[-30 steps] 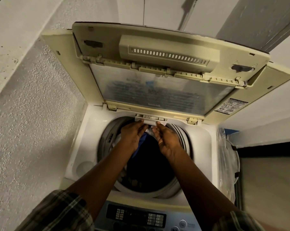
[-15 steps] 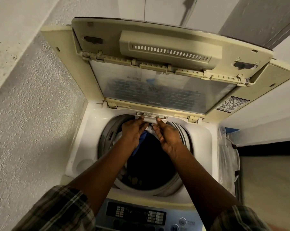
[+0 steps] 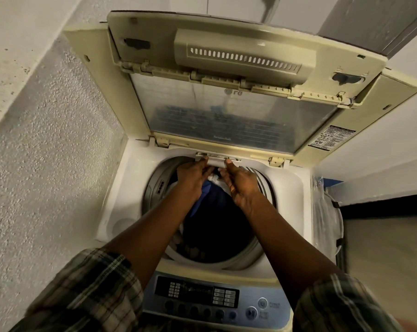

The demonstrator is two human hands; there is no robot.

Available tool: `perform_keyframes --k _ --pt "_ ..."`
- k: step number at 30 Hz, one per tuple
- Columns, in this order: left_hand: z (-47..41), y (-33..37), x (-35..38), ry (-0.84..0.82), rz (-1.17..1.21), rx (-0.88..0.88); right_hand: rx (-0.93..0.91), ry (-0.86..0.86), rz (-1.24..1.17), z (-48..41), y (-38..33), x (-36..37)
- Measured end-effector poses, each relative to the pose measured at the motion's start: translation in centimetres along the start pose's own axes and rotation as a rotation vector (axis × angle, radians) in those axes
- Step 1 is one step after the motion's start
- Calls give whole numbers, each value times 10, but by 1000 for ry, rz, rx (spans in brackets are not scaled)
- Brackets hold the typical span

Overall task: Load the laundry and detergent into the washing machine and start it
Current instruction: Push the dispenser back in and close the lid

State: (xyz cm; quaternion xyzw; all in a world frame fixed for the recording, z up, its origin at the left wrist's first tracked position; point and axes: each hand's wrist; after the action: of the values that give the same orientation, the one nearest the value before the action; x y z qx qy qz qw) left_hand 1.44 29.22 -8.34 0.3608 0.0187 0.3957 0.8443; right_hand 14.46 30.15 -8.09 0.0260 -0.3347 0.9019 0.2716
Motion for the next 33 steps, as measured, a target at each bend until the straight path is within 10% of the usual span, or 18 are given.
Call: perform_keyframes --k 21,33 --pt "29 28 -9 -193 -320 -66 -13 -87 152 34 -15 -4" --pt "149 95 -37 -213 -911 984 -1064 -111 796 168 -65 -30"
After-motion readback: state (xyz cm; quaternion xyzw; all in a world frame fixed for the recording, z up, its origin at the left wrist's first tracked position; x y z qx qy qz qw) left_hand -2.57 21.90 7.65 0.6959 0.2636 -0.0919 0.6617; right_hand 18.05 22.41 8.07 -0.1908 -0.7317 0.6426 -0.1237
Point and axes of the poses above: each hand's wrist, its own z-axis away from the middle knuckle, its own x-axis out of the palm, y = z × x, and after that the axes turned 7 degrees about y, right-handed
